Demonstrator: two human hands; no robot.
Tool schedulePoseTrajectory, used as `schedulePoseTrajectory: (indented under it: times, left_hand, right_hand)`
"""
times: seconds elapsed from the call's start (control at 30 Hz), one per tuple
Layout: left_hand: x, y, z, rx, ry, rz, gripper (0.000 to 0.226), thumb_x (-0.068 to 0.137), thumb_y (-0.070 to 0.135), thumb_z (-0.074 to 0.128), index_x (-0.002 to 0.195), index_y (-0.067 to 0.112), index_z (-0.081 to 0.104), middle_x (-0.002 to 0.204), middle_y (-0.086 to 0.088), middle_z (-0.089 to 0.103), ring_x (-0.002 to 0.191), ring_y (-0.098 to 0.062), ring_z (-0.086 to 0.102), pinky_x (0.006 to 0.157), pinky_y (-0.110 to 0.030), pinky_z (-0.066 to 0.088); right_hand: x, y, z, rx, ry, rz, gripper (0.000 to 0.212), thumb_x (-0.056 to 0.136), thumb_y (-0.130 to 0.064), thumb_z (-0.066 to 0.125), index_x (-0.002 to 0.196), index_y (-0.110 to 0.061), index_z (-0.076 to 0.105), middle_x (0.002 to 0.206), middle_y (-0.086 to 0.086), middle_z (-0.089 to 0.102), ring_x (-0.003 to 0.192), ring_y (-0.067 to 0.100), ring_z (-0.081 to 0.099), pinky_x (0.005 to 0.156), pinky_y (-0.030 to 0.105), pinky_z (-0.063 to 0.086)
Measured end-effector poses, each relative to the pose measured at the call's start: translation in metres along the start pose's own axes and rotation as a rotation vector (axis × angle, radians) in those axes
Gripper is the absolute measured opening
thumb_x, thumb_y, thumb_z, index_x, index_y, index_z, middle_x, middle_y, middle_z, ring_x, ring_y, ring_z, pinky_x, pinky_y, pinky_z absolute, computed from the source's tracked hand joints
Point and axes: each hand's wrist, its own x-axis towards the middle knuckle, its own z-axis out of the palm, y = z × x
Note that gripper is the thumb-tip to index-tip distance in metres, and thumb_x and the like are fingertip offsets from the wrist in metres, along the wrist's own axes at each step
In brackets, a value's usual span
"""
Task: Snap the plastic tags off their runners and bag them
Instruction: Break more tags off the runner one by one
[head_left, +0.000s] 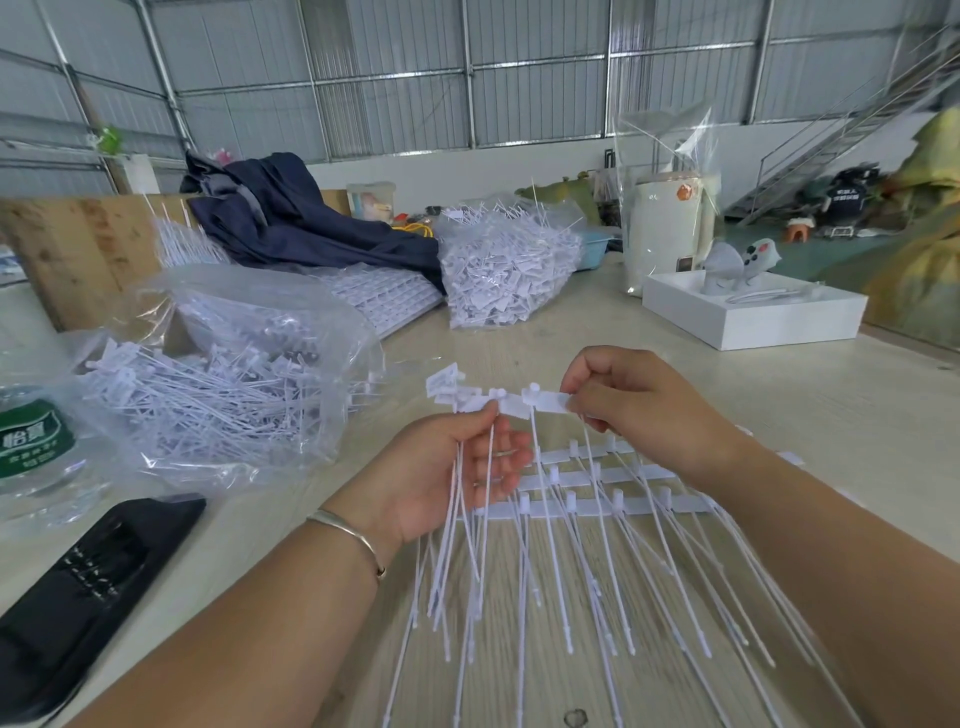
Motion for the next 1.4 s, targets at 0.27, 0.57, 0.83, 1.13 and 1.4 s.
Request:
schedulePoseTrajectory:
  times: [0.27, 0.57, 0.83, 1.13, 1.4]
  left_hand:
    - [0.002, 0.001, -0.001, 0.071, 0.061, -0.008, 0.029, 0.09, 0.01, 0.062, 0.062, 0.016, 0.057, 0.049, 0.008, 0.025, 0.033, -0.003, 0.019, 0.029, -0.014, 0.015]
    - [0.0, 0.001, 0.002, 0.143, -0.021, 0.019, 0.021, 0.07, 0.035, 0.076, 0.074, 0.018, 0.064, 0.053, 0.008, 0.027, 0.036, -0.003, 0.019, 0.031, -0.015, 0.017]
    - [0.001, 0.0, -0.002, 0.271, 0.098, 0.093, 0.013, 0.079, 0.01, 0.075, 0.073, 0.016, 0.065, 0.052, 0.008, 0.024, 0.038, -0.005, 0.017, 0.034, -0.017, 0.014]
    - [-0.004, 0.005, -0.001, 0.12, -0.008, 0.126, 0.029, 0.07, 0.014, 0.073, 0.067, 0.023, 0.046, 0.052, 0.01, 0.018, 0.036, -0.004, 0.015, 0.031, -0.015, 0.016]
    - [-0.014, 0.004, 0.009, -0.126, -0.363, 0.059, 0.023, 0.07, 0.01, 0.079, 0.059, 0.017, 0.06, 0.048, 0.01, 0.024, 0.037, -0.004, 0.013, 0.032, -0.013, 0.016]
  right_hand:
    - [0.001, 0.004, 0.002, -0.079, -0.07, -0.015, 0.006, 0.086, -0.007, 0.061, 0.08, -0.009, 0.063, 0.055, 0.001, 0.051, 0.055, 0.014, 0.045, 0.056, 0.025, 0.037]
    - [-0.001, 0.006, 0.009, -0.274, -0.162, -0.134, 0.008, 0.089, -0.013, 0.065, 0.084, -0.012, 0.059, 0.058, 0.0, 0.049, 0.053, 0.009, 0.041, 0.061, 0.03, 0.039]
    - [0.002, 0.009, 0.002, -0.73, -0.023, -0.183, 0.044, 0.083, -0.063, 0.057, 0.091, -0.02, 0.058, 0.069, -0.008, 0.058, 0.061, 0.007, 0.051, 0.072, 0.026, 0.033]
    - [0.007, 0.01, -0.01, -0.168, -0.012, 0.041, 0.046, 0.072, -0.047, 0.078, 0.064, -0.006, 0.059, 0.046, -0.012, 0.042, 0.042, 0.002, 0.037, 0.043, 0.008, 0.029]
    - [-0.002, 0.001, 0.003, 0.079, -0.2, 0.0, 0.057, 0.068, -0.069, 0.066, 0.061, -0.014, 0.055, 0.057, -0.002, 0.043, 0.058, 0.012, 0.037, 0.06, 0.021, 0.033]
